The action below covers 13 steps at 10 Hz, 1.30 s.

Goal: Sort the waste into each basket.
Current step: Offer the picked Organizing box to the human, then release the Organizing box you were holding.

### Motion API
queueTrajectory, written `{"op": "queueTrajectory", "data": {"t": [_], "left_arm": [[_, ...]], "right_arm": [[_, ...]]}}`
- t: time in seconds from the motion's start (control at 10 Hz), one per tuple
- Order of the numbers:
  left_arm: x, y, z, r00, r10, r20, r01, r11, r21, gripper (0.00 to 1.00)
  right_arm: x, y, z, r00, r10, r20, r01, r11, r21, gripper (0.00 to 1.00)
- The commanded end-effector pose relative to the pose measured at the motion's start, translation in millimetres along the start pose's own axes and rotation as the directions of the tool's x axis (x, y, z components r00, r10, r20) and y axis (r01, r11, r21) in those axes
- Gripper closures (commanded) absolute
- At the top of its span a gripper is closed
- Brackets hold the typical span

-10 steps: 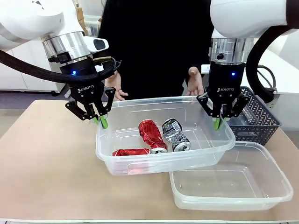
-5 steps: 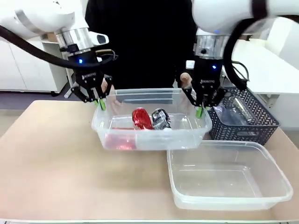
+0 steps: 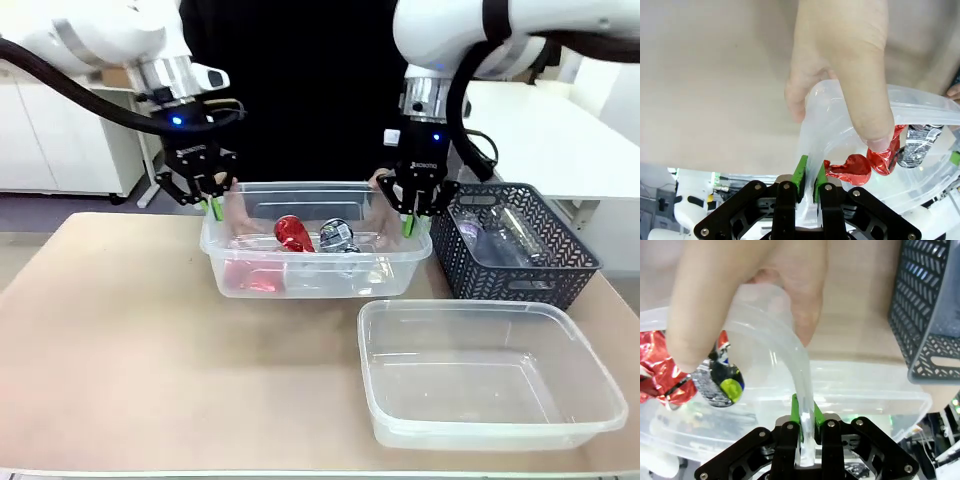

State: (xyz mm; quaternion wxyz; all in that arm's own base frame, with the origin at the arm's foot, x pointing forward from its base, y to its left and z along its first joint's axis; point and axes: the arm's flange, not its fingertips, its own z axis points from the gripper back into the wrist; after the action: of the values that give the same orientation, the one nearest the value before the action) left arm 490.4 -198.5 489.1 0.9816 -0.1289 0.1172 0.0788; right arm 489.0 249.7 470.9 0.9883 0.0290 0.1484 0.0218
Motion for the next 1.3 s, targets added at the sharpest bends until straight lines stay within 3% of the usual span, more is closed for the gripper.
{"op": "queueTrajectory", "data": {"t": [0.0,0.7,0.8,0.9,1.0,1.1,1.2], "left_arm": [[-4.7,-10.0,1.7,1.000,-0.010,0.002,0.010,1.000,-0.026,0.93],[-4.7,-10.0,1.7,1.000,-0.010,0.002,0.010,1.000,-0.026,0.93],[-3.2,-5.5,-1.6,1.000,-0.013,-0.002,0.013,1.000,0.002,0.56],[-6.0,-5.9,-0.6,0.999,-0.041,0.010,0.041,0.999,-0.007,0.34],[-11.5,-5.2,1.3,0.998,-0.053,0.038,0.054,0.998,-0.029,0.00],[-20.4,-2.8,3.8,0.996,-0.052,0.078,0.055,0.998,-0.037,0.00],[-27.8,0.6,6.0,0.993,-0.025,0.118,0.031,0.999,-0.043,0.00]], "right_arm": [[-10.3,-1.4,3.4,1.000,0.001,0.008,-0.001,1.000,-0.009,0.95],[-10.3,-1.4,3.4,1.000,0.001,0.008,-0.001,1.000,-0.009,0.95],[-4.0,-3.7,6.0,1.000,-0.005,0.008,0.005,1.000,-0.004,0.95],[-19.7,-20.9,2.8,0.994,-0.060,0.089,0.057,0.997,0.043,0.49],[-32.3,-32.7,1.5,0.985,-0.077,0.152,0.062,0.993,0.104,0.40],[-42.6,-41.7,1.5,0.969,-0.102,0.225,0.067,0.985,0.159,0.00],[-50.4,-48.3,2.7,0.946,-0.117,0.302,0.052,0.976,0.214,0.00]]}}
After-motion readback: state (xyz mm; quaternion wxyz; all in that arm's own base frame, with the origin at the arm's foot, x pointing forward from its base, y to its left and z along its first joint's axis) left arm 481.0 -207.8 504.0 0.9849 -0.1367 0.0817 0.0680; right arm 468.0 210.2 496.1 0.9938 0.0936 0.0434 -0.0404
